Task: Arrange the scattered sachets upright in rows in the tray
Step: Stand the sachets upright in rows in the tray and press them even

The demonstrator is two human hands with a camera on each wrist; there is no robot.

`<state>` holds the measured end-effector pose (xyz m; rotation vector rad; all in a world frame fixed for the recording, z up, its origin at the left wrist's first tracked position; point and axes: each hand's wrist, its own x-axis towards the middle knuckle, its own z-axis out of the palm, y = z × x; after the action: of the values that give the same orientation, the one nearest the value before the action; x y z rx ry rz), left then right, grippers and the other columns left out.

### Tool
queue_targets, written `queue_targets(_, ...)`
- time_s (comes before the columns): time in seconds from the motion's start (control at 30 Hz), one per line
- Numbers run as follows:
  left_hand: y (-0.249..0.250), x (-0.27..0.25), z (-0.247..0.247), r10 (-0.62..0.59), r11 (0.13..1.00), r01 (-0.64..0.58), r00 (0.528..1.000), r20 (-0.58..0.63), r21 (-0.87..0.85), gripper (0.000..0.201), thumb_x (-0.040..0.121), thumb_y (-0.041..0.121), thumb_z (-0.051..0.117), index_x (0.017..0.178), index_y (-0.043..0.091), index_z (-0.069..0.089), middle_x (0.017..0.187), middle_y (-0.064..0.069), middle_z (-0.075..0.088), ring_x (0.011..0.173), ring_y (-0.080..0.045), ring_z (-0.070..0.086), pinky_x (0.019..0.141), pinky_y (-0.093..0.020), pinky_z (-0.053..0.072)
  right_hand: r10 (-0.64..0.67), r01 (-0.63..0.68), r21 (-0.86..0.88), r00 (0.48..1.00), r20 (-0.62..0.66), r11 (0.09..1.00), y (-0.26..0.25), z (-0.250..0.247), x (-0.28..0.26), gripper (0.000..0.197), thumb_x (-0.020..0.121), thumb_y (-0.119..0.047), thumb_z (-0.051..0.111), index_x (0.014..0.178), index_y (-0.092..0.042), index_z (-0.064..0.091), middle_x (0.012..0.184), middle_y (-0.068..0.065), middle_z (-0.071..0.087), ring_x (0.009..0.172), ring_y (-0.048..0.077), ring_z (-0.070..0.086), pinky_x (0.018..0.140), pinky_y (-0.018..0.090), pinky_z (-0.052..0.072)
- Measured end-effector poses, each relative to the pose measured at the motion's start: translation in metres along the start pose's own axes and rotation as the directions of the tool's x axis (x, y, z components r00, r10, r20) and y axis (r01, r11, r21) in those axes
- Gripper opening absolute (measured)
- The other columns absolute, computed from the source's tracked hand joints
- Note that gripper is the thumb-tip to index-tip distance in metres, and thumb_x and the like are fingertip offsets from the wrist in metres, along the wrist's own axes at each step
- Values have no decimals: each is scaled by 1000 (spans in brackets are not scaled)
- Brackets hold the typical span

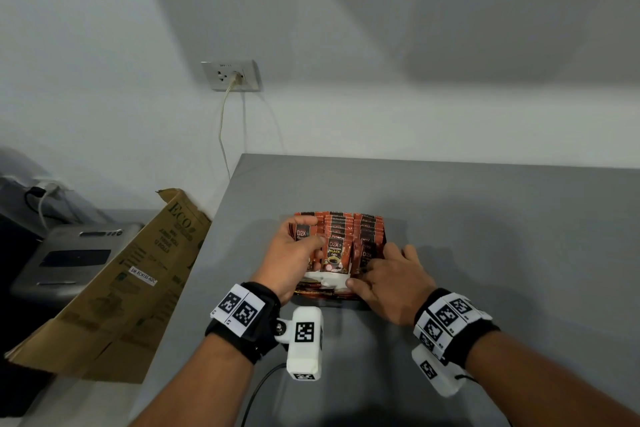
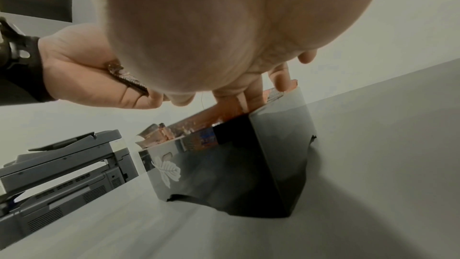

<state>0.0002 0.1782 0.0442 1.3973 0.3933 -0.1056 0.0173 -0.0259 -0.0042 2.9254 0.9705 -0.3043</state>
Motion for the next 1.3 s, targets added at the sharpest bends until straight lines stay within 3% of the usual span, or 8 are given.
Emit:
queue_targets(0.17, 1, -1, 1, 0, 1000, 0, 1000, 11, -2, 31, 91, -7, 58, 115, 13, 55, 85, -15, 61, 59, -15, 56, 49, -27, 47, -38, 35, -41, 996, -77, 999, 2, 3, -2, 45, 102, -58, 19, 123, -45, 57, 104, -15, 65, 96, 21, 35, 79, 45, 31)
queue_targets(0.5, 0, -2, 2, -77, 993, 77, 997, 1, -89, 38, 89, -12, 41, 117, 9, 54, 93, -18, 64, 64, -26, 61, 57, -36, 54, 14, -11, 59, 999, -48, 998, 3, -2, -4, 70, 96, -66, 7, 104, -35, 69, 95, -18, 64, 93, 13, 31, 83, 37, 24)
queue_targets(0.7, -7, 0, 3, -15, 995, 9, 998, 60, 99, 45, 84, -17, 60, 116, 14, 55, 100, -15, 73, 75, -24, 69, 66, -36, 56, 56, -14, 234, 983, -172, 972, 6, -16, -1, 57, 93, -65, 19, 95, -35, 68, 90, -24, 57, 89, 6, 34, 80, 31, 20)
queue_targets(0.87, -5, 0, 7, 13, 977, -48, 986, 165, 208, 55, 74, -15, 71, 116, 17, 56, 94, -16, 70, 77, -29, 63, 76, -43, 53, 120, 57, 784, 979, -166, 618, -3, -49, 9, 27, 92, -32, 65, 119, -31, 65, 107, -17, 67, 96, 0, 62, 88, 22, 50)
queue_targets(0.93, -4, 0, 9, 20, 972, -58, 986, 167, 226, 53, 73, -13, 73, 114, 16, 56, 93, -17, 69, 75, -29, 63, 77, -47, 54, 136, 49, 830, 980, -148, 555, -8, -60, 13, 18, 89, -18, 70, 103, -30, 70, 94, -12, 71, 83, 2, 66, 76, 15, 52)
queue_targets(1.03, -4, 5, 6, 40, 977, -43, 999, 18, 210, 43, 81, -5, 72, 113, 18, 55, 100, -17, 69, 73, -22, 67, 68, -37, 58, 270, -17, 806, 946, -179, 592, -3, -64, 32, 17, 86, -12, 72, 84, -28, 70, 81, -10, 71, 73, 6, 66, 65, 11, 47)
queue_targets(1.13, -3, 13, -8, 26, 994, -9, 988, -152, 110, 32, 87, -6, 57, 112, 14, 57, 99, -12, 67, 67, -15, 66, 61, -34, 54, 317, -147, 750, 944, -87, 645, 1, -63, 50, 12, 87, -11, 72, 92, -22, 70, 88, -10, 68, 80, 7, 64, 63, 11, 43)
queue_targets(1.3, -4, 14, -24, -19, 999, 25, 982, -186, 32, 40, 80, -19, 43, 108, 7, 54, 73, -9, 62, 56, -16, 58, 53, -31, 48, 207, -183, 548, 978, 18, 816, -15, -49, 68, 15, 87, -6, 67, 92, -20, 67, 96, -7, 62, 92, 13, 59, 80, 23, 46)
